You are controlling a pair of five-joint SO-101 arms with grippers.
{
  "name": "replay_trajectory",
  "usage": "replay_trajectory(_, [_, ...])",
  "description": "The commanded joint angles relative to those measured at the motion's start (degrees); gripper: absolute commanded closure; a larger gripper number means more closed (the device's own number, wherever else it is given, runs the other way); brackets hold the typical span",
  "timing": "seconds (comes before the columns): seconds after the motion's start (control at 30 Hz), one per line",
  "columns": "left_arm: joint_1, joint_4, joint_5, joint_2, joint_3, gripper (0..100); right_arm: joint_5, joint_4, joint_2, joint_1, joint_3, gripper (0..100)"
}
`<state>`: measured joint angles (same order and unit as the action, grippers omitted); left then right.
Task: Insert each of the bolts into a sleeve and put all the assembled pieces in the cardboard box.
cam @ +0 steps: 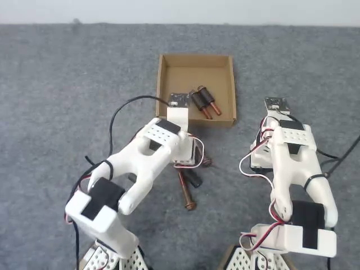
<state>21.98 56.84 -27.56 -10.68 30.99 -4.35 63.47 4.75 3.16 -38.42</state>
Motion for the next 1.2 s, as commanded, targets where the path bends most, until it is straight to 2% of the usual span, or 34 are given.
replay_trajectory(0.0, [-0.97,0.00,5.54,-0.62,-1.36,92,-0.88,-0.92,2.59,0.40,0.18,98.9])
replay_trajectory(0.1, [-1.05,2.64,10.20,-0.44,-1.89,99,-0.88,-0.92,2.59,0.40,0.18,98.9])
replay_trajectory(0.2, [-1.76,6.15,18.02,0.09,-3.21,99,-0.88,-0.92,2.59,0.40,0.18,98.9])
replay_trajectory(0.43, [-8.62,18.29,47.03,0.53,-11.03,99,-0.88,-0.92,2.59,0.40,0.18,98.9])
replay_trajectory(0.73, [-20.22,19.16,51.34,-0.09,-15.69,98,-0.88,-0.92,2.59,0.40,0.18,98.9])
replay_trajectory(0.87, [-20.57,18.55,50.90,-2.37,-15.08,88,-0.88,-0.92,2.59,0.40,0.18,98.9])
replay_trajectory(1.0, [-21.10,17.32,46.68,-3.78,-15.43,81,-0.88,-0.92,2.59,0.48,0.18,98.9])
replay_trajectory(1.1, [-21.19,17.23,45.36,-3.60,-15.60,83,-0.88,-0.92,2.59,0.57,0.18,98.9])
replay_trajectory(1.17, [-21.19,17.23,44.40,-3.52,-15.60,89,-0.88,-0.92,2.59,0.57,0.18,98.9])
